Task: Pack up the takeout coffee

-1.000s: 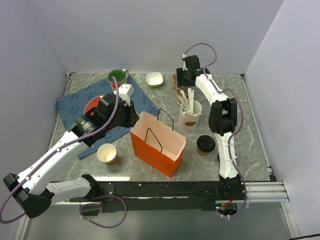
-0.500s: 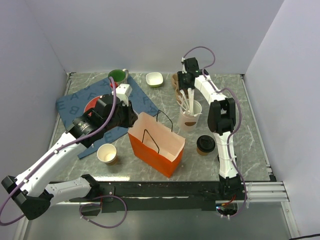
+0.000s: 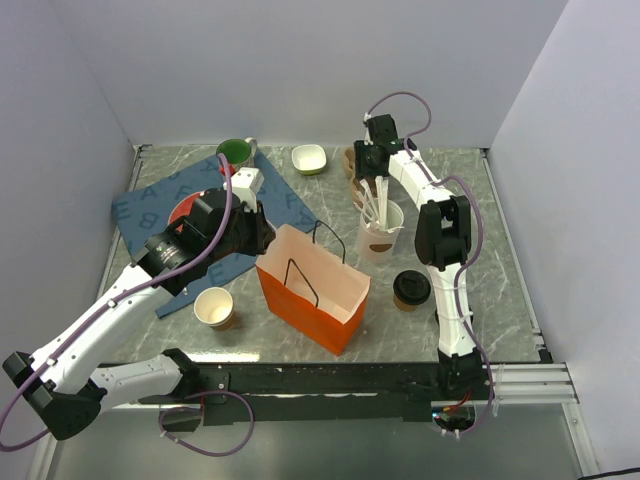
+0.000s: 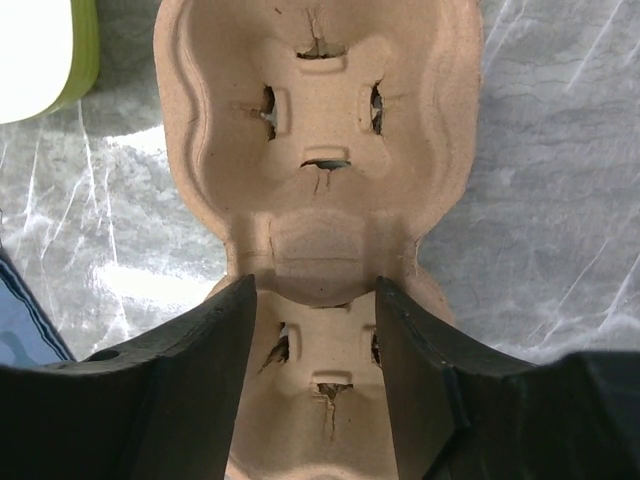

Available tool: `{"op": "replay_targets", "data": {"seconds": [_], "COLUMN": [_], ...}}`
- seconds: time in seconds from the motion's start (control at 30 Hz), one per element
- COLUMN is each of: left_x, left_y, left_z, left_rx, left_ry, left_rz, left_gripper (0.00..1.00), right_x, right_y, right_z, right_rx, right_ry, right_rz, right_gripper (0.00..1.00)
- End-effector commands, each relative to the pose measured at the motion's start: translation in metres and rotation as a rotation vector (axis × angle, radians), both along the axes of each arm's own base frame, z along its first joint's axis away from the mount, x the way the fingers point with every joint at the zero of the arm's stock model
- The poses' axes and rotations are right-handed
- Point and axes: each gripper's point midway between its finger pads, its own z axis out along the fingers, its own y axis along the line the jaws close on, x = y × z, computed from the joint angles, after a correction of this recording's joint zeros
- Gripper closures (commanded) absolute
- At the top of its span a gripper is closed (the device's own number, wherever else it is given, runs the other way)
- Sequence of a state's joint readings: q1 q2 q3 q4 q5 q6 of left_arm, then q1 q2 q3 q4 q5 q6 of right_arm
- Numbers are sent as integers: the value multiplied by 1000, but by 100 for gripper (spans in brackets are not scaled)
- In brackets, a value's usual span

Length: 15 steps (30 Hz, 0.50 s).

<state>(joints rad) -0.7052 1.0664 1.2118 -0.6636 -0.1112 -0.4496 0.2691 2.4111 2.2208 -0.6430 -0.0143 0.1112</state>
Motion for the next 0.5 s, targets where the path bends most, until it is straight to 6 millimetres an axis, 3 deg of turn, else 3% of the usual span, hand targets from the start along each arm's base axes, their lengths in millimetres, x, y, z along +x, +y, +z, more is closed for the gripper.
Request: {"op": "replay_targets", "data": {"seconds": [0.0, 0.23, 0.33, 0.47], "left_x": [1, 3, 4, 3], "left_y": [4, 2, 0, 0], "left_z": [9, 9, 8, 9], "left_rx": [-21, -21, -21, -24], "left_ry": [-27, -27, -24, -24], "left_rz": [18, 15, 8, 10], "left_gripper": [83, 83, 83, 83], "right_x": [16, 17, 21, 25], "right_y": [3, 0, -2, -3], "right_z": [14, 18, 35, 77], "right_rx": [9, -10, -16, -3], "right_ry": [-67, -81, -122, -215], "right_rz": [-35, -29, -32, -33], "right_gripper": [45, 62, 65, 65]}}
